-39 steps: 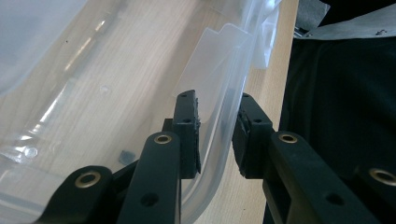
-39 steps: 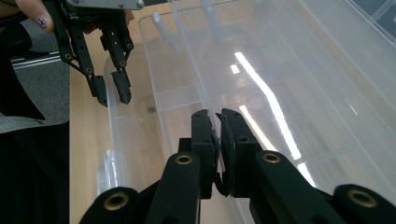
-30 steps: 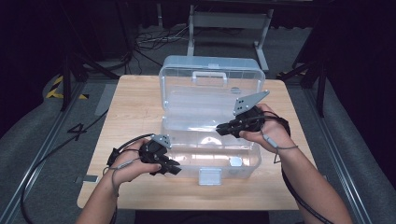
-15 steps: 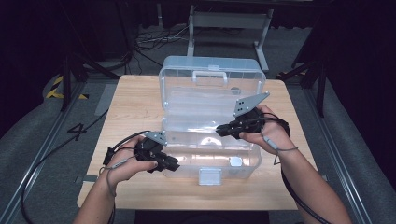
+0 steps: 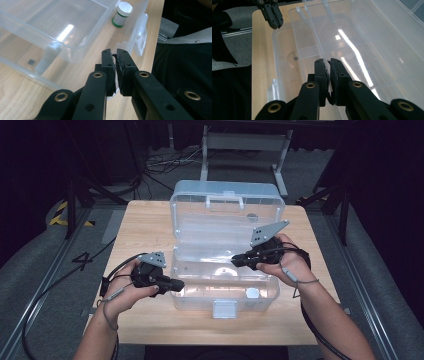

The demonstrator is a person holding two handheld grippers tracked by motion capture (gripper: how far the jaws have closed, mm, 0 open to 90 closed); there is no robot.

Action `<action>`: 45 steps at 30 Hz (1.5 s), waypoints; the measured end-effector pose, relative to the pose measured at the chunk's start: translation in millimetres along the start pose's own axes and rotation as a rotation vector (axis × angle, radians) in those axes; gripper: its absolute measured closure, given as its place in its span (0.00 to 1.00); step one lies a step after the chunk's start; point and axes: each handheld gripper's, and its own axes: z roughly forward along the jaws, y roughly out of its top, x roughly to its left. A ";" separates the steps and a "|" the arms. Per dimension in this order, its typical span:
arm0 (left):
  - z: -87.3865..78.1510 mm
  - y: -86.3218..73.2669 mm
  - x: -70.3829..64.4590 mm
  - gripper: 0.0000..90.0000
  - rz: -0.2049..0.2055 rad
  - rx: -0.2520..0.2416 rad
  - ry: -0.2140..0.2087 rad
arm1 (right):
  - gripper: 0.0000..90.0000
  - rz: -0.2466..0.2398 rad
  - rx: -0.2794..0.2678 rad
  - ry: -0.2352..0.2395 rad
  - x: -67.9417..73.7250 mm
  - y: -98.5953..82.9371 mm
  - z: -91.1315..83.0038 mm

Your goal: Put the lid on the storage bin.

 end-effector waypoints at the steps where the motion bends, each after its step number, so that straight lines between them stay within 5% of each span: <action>1: -3.2 0.1 0.6 0.96 -0.001 -0.005 0.003 | 0.94 -0.004 0.000 0.000 0.0 -0.3 0.0; 19: -39.2 3.4 5.0 1.00 -0.044 -0.152 0.071 | 0.94 0.004 -0.005 -0.005 5.6 -4.3 0.2; 37: -48.1 17.7 2.5 0.99 -0.063 -0.234 0.118 | 0.94 -0.006 -0.010 -0.030 15.2 -9.1 1.7; 45: -49.0 29.6 3.9 0.99 -0.079 -0.275 0.182 | 0.93 -0.011 -0.015 -0.049 20.4 -11.9 2.4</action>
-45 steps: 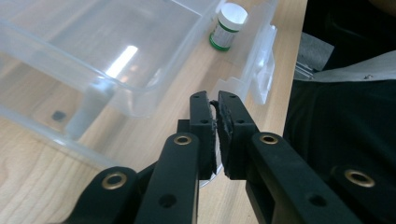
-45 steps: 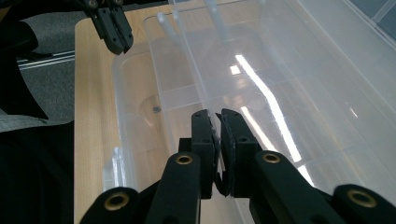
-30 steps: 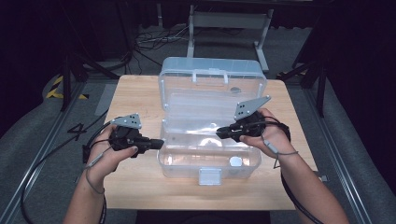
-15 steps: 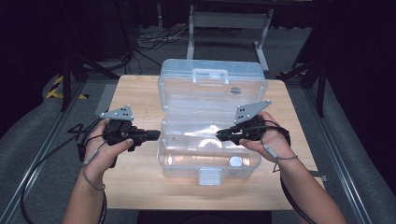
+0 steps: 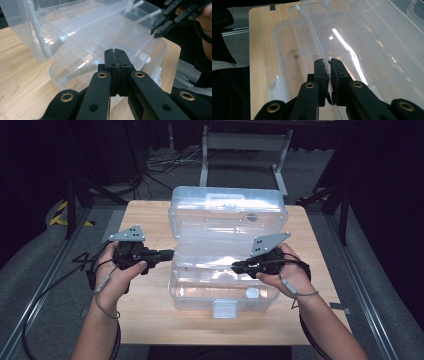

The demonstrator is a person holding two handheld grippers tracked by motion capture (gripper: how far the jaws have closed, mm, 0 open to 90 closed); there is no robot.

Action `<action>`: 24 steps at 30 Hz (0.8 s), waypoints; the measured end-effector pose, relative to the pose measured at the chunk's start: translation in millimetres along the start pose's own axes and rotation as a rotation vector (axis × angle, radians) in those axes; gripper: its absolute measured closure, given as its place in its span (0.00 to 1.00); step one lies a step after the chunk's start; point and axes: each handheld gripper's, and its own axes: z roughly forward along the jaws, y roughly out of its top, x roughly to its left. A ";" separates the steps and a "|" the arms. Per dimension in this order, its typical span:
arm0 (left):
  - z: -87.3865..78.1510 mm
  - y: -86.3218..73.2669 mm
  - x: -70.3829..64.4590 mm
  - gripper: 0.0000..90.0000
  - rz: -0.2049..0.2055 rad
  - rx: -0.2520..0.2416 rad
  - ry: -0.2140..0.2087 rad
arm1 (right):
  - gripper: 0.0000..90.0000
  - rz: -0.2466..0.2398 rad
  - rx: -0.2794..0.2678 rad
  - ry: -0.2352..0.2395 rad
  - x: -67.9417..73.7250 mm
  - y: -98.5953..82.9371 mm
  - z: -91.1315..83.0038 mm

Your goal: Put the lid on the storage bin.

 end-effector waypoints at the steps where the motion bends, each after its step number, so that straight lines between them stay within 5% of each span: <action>1: 1.0 1.5 0.0 0.99 0.000 -0.001 0.003 | 0.93 -0.003 0.000 -0.004 0.3 -0.3 -0.1; 19: 12.1 13.6 11.5 0.98 -0.017 -0.086 0.150 | 0.92 0.010 -0.043 -0.028 6.1 -6.1 -0.4; 24: 16.2 16.3 13.7 0.99 -0.012 -0.097 0.155 | 0.92 0.019 -0.050 -0.025 6.8 -7.9 -0.2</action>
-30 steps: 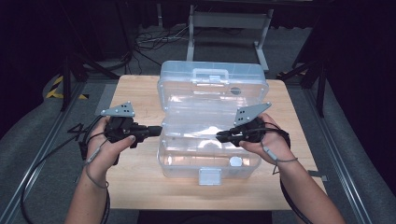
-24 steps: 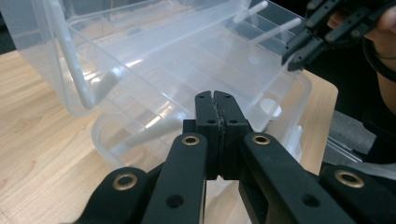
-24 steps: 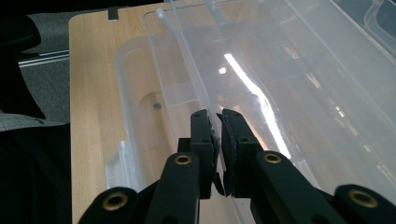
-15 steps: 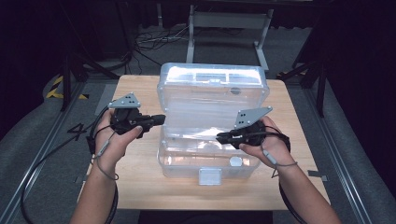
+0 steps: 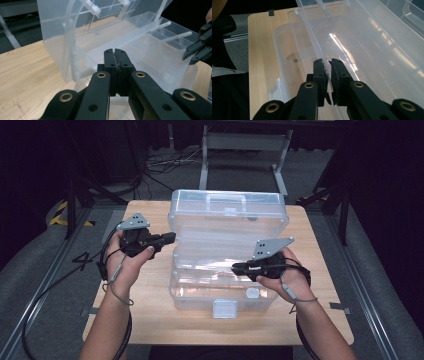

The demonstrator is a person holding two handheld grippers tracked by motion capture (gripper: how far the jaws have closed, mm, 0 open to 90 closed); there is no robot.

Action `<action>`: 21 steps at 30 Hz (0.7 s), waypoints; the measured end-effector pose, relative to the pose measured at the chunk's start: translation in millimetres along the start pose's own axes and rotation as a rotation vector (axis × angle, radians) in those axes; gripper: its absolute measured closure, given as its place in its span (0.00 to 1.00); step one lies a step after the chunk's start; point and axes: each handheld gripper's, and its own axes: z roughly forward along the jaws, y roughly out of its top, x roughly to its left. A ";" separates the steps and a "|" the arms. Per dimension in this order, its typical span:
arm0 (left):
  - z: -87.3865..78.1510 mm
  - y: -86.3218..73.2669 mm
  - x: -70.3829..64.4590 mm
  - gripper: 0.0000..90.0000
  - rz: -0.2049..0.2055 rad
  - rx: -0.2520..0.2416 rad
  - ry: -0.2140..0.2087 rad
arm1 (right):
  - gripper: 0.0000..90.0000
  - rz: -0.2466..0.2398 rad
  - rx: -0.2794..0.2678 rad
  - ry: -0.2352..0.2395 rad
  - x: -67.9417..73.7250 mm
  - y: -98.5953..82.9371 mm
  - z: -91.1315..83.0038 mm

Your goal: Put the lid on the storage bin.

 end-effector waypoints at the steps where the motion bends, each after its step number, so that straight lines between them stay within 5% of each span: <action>1: 0.9 0.1 0.2 0.99 -0.002 -0.002 0.001 | 0.92 0.000 -0.002 -0.002 0.3 -0.5 0.0; 13: 8.0 1.9 0.6 0.99 -0.004 -0.008 0.027 | 0.91 0.005 0.000 -0.002 5.9 -3.9 -3.0; 21: 6.0 1.5 2.0 1.00 -0.021 -0.020 -0.005 | 0.92 0.019 -0.017 0.007 6.3 -5.4 -7.3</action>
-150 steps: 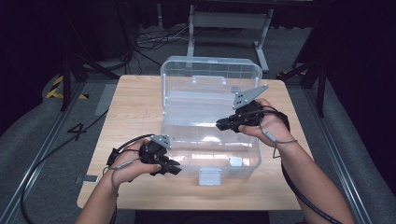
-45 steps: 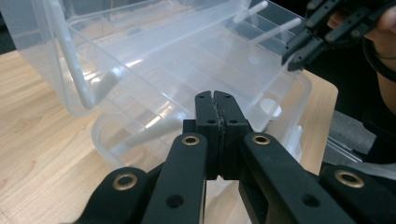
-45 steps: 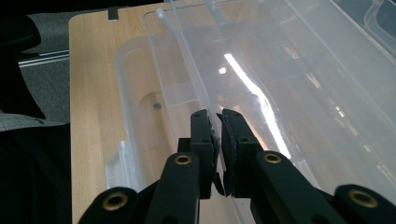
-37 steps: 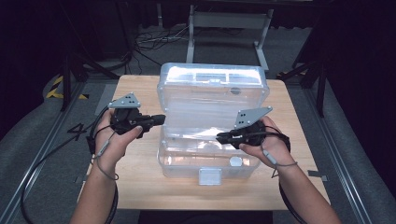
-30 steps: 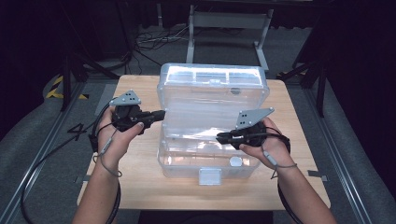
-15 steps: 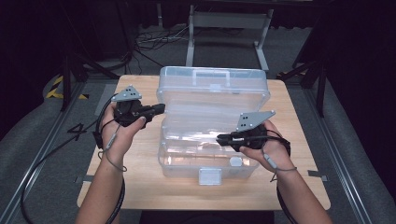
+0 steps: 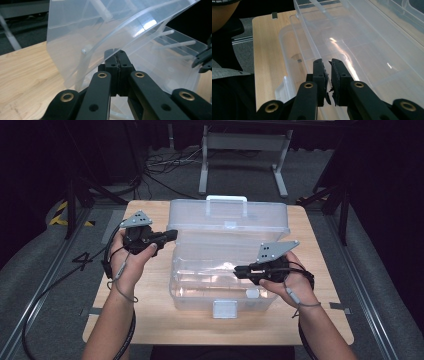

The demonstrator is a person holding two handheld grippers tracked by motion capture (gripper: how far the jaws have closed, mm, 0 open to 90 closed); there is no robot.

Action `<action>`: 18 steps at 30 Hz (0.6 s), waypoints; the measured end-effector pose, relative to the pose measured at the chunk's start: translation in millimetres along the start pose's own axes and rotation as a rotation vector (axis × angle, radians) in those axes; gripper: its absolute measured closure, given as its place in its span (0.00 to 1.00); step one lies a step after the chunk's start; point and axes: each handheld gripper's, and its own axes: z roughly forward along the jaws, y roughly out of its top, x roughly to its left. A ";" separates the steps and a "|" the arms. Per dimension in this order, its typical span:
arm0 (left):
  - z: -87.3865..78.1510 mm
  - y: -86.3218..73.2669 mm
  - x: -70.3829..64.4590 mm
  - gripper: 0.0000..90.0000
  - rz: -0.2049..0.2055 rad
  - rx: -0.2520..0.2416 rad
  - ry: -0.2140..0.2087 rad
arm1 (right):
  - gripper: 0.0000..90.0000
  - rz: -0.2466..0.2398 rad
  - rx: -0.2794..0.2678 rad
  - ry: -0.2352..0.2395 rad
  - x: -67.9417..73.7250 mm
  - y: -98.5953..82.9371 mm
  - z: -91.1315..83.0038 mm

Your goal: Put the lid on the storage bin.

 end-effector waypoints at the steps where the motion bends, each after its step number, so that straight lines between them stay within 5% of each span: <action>1: -0.2 -0.1 0.2 1.00 0.000 0.000 0.002 | 0.92 -0.001 0.000 -0.001 0.2 0.0 -0.1; 11: -1.4 -0.2 -1.9 0.99 0.012 0.011 0.003 | 1.00 0.018 -0.059 -0.002 -2.1 0.0 -13.0; 18: -0.6 0.1 -2.9 0.99 0.018 0.027 -0.001 | 1.00 0.054 -0.116 -0.063 -8.6 -6.4 -34.2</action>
